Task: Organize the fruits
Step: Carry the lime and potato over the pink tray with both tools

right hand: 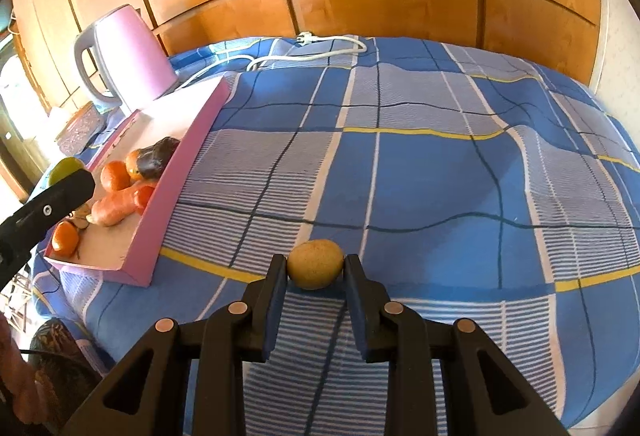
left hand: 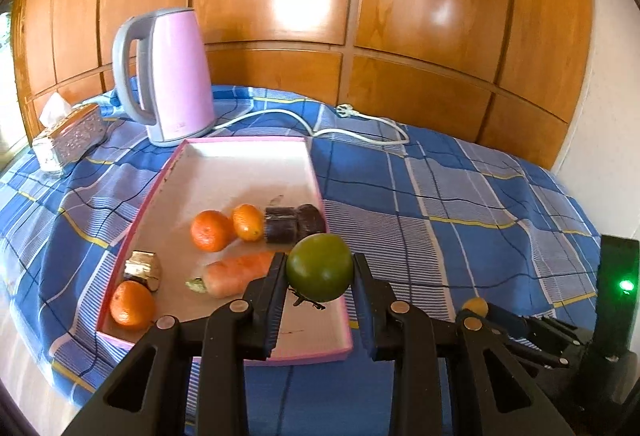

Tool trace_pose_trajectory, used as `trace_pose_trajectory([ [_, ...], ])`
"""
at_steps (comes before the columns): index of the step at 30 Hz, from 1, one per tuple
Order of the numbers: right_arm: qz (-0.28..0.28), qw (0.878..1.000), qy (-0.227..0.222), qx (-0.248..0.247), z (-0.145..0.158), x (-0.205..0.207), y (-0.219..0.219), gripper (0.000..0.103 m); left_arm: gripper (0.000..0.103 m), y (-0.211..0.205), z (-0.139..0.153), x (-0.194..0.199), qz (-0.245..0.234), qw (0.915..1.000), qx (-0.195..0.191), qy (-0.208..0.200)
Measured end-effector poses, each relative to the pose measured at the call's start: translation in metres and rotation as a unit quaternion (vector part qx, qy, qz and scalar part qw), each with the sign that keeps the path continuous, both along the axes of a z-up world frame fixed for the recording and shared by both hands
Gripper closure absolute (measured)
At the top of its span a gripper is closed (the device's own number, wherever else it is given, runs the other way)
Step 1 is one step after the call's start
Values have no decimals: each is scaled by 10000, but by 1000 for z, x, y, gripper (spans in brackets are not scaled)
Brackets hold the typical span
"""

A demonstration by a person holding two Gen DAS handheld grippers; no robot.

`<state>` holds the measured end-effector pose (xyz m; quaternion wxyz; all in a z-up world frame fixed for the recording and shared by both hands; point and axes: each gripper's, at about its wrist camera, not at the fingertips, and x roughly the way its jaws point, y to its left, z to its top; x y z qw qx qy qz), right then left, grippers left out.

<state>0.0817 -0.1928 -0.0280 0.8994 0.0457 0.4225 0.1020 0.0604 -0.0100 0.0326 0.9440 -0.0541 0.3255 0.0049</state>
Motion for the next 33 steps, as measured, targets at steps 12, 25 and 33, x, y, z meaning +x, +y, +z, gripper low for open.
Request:
trace_pose_trajectory([
  [12, 167, 9998, 65, 106, 4, -5, 17, 74, 72, 29, -7, 0, 305, 9994, -121, 84],
  [25, 605, 9978, -137, 236, 25, -13, 45, 74, 72, 84, 7, -11, 796, 9957, -480, -27],
  [33, 1021, 9937, -253, 383, 42, -9, 71, 74, 72, 151, 35, -25, 1367, 9863, -862, -325],
])
